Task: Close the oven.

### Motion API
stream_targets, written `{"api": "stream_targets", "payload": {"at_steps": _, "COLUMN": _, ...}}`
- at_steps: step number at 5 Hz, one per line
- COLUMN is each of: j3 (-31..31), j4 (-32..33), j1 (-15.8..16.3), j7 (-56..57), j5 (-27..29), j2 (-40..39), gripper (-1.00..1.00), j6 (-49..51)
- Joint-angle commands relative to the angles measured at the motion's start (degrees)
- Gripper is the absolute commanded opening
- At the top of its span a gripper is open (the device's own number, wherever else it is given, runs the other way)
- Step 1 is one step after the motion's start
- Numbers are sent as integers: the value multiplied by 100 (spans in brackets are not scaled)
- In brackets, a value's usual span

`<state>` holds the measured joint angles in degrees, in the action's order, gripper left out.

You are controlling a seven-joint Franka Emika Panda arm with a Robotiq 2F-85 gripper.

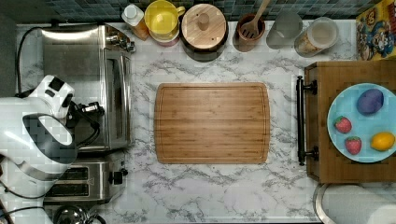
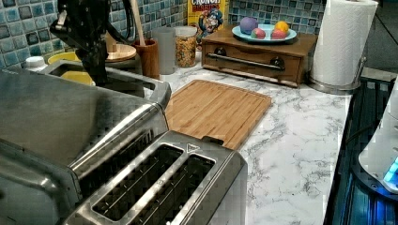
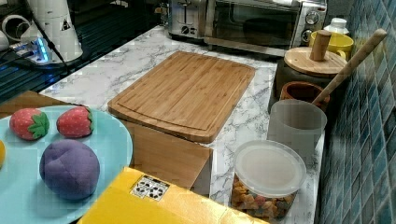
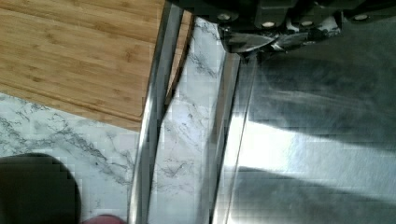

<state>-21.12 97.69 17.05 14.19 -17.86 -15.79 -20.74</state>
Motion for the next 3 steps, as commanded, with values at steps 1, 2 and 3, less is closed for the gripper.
{"api": "stream_targets", "payload": {"at_steps": 1, "j3": 406, "j4": -744, "j1": -287, "j7": 85, "j5": 412, "j2": 397, "gripper": -100, "j6": 98}}
{"api": "stream_targets", "payload": {"at_steps": 2, "j3": 472, "j4": -743, "j1": -230, "j7": 94, "j5": 427, "j2": 401, "gripper": -100, "j6": 95}}
{"api": "stream_targets", "payload": {"at_steps": 3, "j3": 597, "j4": -742, "j1": -118, "j7": 110, "j5": 456, "j2": 407, "gripper": -100, "j6": 90}}
